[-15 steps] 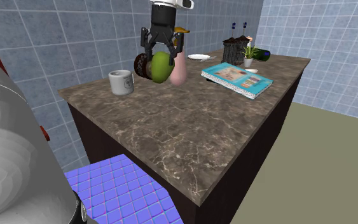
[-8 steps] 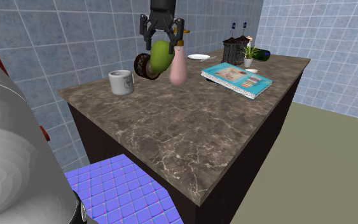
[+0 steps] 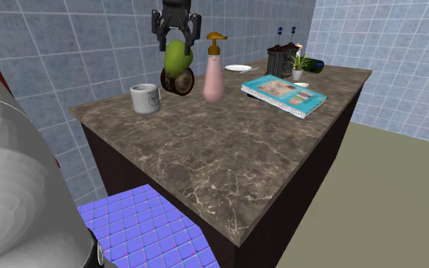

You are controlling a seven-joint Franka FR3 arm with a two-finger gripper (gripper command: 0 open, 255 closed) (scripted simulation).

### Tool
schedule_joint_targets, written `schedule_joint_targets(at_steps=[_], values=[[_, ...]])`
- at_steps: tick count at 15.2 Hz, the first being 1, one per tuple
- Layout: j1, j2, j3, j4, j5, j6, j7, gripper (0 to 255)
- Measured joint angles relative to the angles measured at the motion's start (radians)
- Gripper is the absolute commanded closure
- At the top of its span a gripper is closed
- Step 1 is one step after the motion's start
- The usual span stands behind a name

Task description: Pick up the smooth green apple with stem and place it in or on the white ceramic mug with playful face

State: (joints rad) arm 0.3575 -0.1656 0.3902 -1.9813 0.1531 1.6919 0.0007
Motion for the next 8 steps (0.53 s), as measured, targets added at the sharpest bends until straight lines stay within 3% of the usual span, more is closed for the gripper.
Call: schedule_joint_targets(at_steps=[8], values=[[0.084, 0.156, 0.117, 0.185, -0.033, -0.017, 0.219, 255]])
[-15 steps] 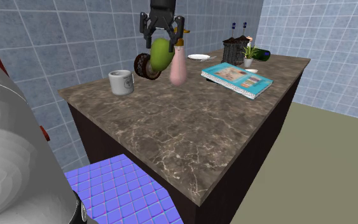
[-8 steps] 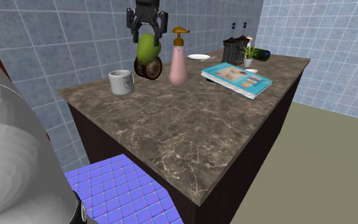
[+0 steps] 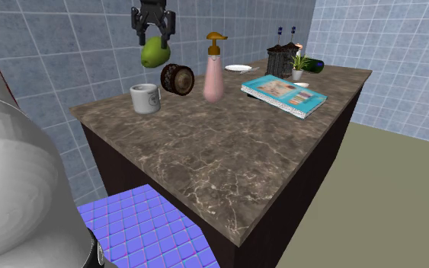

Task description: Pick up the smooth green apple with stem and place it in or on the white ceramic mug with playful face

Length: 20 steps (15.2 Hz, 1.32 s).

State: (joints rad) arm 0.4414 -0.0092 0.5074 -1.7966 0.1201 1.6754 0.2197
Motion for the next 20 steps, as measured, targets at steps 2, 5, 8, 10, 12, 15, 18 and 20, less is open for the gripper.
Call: schedule_joint_targets(at_steps=[2, 5, 8, 10, 12, 15, 18, 20], values=[[0.026, 0.061, 0.025, 0.058, -0.025, 0.002, 0.057, 255], [0.077, 0.141, 0.060, 0.152, -0.061, -0.014, 0.148, 255], [0.131, 0.230, 0.083, 0.258, -0.106, -0.039, 0.224, 255], [0.142, 0.249, 0.085, 0.265, -0.116, -0.028, 0.240, 255], [0.147, 0.256, 0.086, 0.254, -0.120, -0.010, 0.245, 255], [0.144, 0.259, 0.084, 0.217, -0.121, 0.028, 0.241, 255], [0.142, 0.257, 0.083, 0.177, -0.120, 0.066, 0.238, 255], [0.142, 0.264, 0.081, 0.155, -0.123, 0.094, 0.236, 255]])
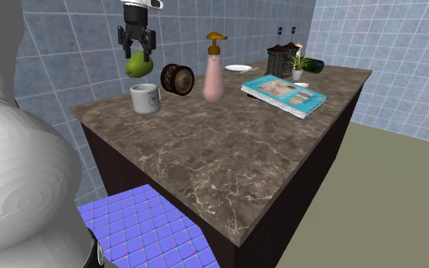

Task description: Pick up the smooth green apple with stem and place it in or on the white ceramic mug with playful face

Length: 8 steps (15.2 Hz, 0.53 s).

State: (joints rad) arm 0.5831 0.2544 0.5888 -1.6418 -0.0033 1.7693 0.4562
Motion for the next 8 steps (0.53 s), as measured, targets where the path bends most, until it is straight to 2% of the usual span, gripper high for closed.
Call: schedule_joint_targets(at_steps=[8], values=[[0.000, 0.013, -0.003, -0.068, -0.007, 0.079, -0.002, 255]])
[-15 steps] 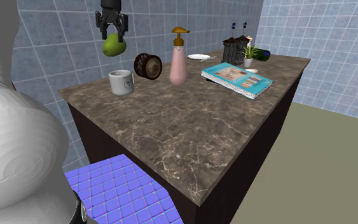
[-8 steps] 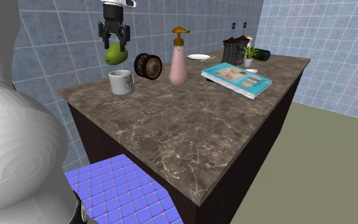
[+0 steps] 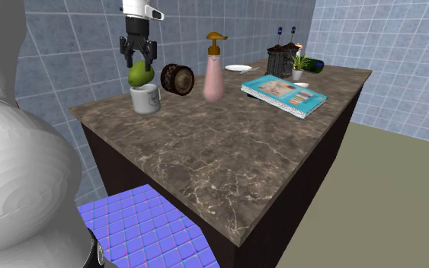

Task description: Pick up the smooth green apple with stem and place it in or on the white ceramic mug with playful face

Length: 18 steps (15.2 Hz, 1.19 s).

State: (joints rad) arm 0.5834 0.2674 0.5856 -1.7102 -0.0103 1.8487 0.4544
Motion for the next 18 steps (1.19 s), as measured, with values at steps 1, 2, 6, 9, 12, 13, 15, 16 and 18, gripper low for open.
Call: schedule_joint_targets(at_steps=[1, 2, 6, 9, 12, 13, 15, 16, 18], values=[[0.000, 0.001, 0.000, -0.001, 0.000, 0.001, 0.000, 255], [0.000, 0.001, 0.000, -0.001, -0.001, 0.002, 0.000, 255], [0.001, 0.001, 0.000, -0.001, -0.001, 0.002, 0.001, 0], [0.001, 0.001, 0.000, -0.001, -0.001, 0.002, 0.001, 0], [-0.001, -0.002, 0.000, 0.007, 0.001, -0.008, -0.001, 0], [-0.001, -0.004, 0.001, 0.029, 0.002, -0.031, -0.001, 0], [-0.002, -0.008, 0.001, 0.083, 0.004, -0.089, -0.002, 0], [-0.003, -0.009, 0.001, 0.097, 0.004, -0.103, -0.003, 0], [0.000, -0.002, 0.001, 0.118, 0.001, -0.119, -0.001, 0]])
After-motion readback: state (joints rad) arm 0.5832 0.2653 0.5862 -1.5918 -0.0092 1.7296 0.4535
